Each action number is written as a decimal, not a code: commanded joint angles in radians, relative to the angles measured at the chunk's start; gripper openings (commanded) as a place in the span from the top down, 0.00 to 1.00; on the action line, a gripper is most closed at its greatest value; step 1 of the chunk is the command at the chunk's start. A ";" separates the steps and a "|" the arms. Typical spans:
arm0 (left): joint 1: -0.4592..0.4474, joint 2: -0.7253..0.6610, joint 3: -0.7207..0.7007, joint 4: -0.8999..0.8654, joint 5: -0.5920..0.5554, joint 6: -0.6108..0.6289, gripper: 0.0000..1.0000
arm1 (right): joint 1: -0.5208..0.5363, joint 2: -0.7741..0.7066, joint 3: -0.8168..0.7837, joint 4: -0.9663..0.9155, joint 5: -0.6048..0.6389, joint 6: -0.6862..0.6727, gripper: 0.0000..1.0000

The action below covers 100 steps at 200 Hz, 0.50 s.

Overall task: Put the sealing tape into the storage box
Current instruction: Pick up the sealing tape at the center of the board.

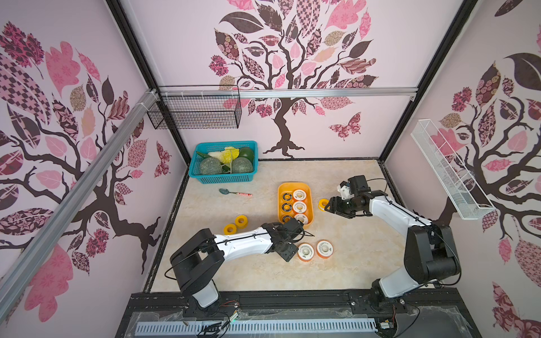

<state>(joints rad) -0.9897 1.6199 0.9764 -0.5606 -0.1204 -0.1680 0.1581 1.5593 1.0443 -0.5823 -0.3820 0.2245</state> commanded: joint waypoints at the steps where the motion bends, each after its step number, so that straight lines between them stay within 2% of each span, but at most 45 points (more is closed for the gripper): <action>1: 0.009 -0.054 0.011 -0.009 -0.035 -0.022 0.34 | -0.007 0.015 0.022 -0.010 -0.016 -0.008 0.33; 32: 0.044 -0.097 0.032 -0.042 -0.027 -0.036 0.34 | -0.007 0.025 0.028 -0.013 -0.055 -0.022 0.34; 100: 0.127 -0.143 0.086 -0.123 -0.025 -0.073 0.34 | -0.006 0.098 0.106 -0.006 -0.157 -0.038 0.45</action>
<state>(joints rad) -0.8818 1.5021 1.0306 -0.6422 -0.1345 -0.2169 0.1581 1.6169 1.0763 -0.5957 -0.4759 0.1978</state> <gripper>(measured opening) 0.729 0.573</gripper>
